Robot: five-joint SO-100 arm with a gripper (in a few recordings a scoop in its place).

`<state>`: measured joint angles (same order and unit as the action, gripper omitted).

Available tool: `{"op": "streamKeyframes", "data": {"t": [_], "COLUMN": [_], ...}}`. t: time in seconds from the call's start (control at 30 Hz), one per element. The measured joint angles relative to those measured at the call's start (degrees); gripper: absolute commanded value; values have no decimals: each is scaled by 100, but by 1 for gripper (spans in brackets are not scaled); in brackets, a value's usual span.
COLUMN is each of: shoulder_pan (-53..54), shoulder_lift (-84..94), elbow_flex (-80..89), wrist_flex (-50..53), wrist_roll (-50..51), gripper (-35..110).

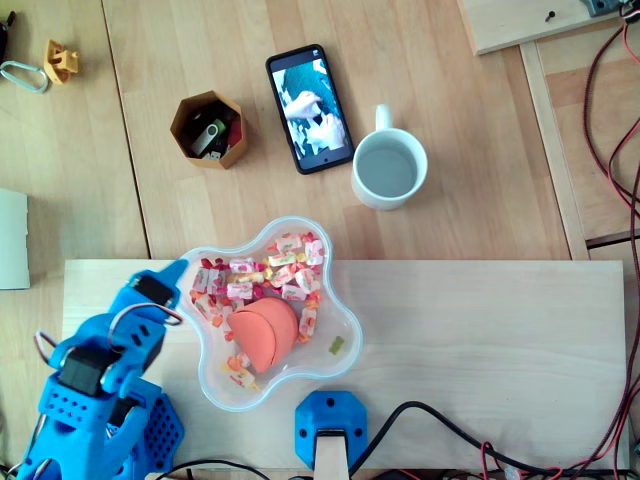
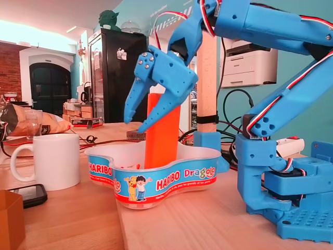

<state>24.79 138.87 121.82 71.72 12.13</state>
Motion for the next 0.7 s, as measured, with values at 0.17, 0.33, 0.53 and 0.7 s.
{"op": "streamKeyframes", "data": {"t": [0.17, 0.33, 0.53, 0.7], "shoulder_pan": [105, 176, 176, 176], "shoulder_lift": [-229, -712, -905, -1002], "elbow_flex": [44, 44, 44, 88], "wrist_flex": [18, -26, -26, -26], "wrist_roll": [-70, -422, -606, -1028], "gripper": [13, 21, 27, 27]}}
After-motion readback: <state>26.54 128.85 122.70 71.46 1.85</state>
